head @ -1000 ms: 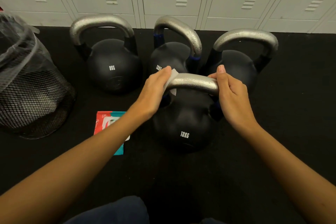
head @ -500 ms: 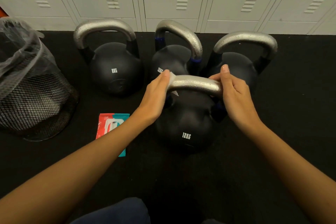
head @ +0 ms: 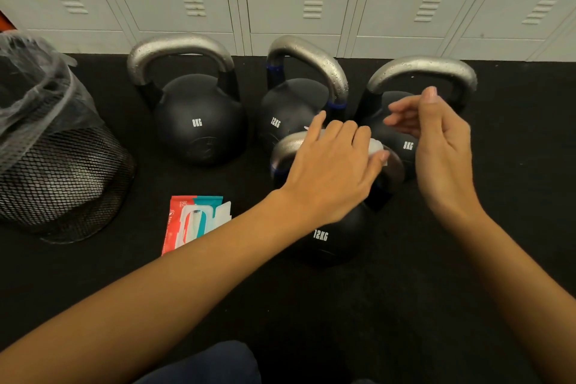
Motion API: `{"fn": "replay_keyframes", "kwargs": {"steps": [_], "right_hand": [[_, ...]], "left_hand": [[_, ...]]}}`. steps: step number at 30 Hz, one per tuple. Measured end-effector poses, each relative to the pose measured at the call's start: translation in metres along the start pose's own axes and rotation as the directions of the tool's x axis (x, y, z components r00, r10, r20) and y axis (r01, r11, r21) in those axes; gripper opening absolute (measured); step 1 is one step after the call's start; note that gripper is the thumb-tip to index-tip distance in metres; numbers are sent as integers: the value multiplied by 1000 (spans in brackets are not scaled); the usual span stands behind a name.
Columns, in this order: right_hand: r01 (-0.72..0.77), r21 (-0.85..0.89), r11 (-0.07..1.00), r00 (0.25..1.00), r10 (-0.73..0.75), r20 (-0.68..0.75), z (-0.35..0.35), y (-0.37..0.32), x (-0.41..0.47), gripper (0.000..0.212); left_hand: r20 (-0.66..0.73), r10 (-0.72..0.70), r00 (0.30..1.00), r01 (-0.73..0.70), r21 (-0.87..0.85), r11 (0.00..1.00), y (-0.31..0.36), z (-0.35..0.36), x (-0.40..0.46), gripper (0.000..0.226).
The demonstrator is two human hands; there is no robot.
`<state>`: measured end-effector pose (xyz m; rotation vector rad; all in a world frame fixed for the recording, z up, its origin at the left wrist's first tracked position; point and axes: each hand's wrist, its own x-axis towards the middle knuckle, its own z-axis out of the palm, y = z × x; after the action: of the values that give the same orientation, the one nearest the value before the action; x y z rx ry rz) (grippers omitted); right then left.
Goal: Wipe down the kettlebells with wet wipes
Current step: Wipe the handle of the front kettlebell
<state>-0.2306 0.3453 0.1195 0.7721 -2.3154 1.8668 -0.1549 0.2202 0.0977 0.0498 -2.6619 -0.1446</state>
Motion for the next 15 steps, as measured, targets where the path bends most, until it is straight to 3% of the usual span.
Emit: {"fn": "replay_keyframes", "kwargs": {"steps": [5,8,12,15], "right_hand": [[25,-10,1000,987,-23,159,8,-3,-5,23],[128,-178,976,953,-71,296,17,-7,-10,26],[422,-525,740,868,-162,469,35,-6,-8,33],[455,-614,645,849,-107,517,44,-16,5,34]], "left_hand": [[-60,-44,997,32,-190,981,-18,-9,-16,52],[-168,-165,972,103,-330,938,-44,-11,-37,46],[-61,-353,934,306,-376,875,-65,-5,-67,59],[44,-416,908,407,-317,856,-70,2,-77,65]]}}
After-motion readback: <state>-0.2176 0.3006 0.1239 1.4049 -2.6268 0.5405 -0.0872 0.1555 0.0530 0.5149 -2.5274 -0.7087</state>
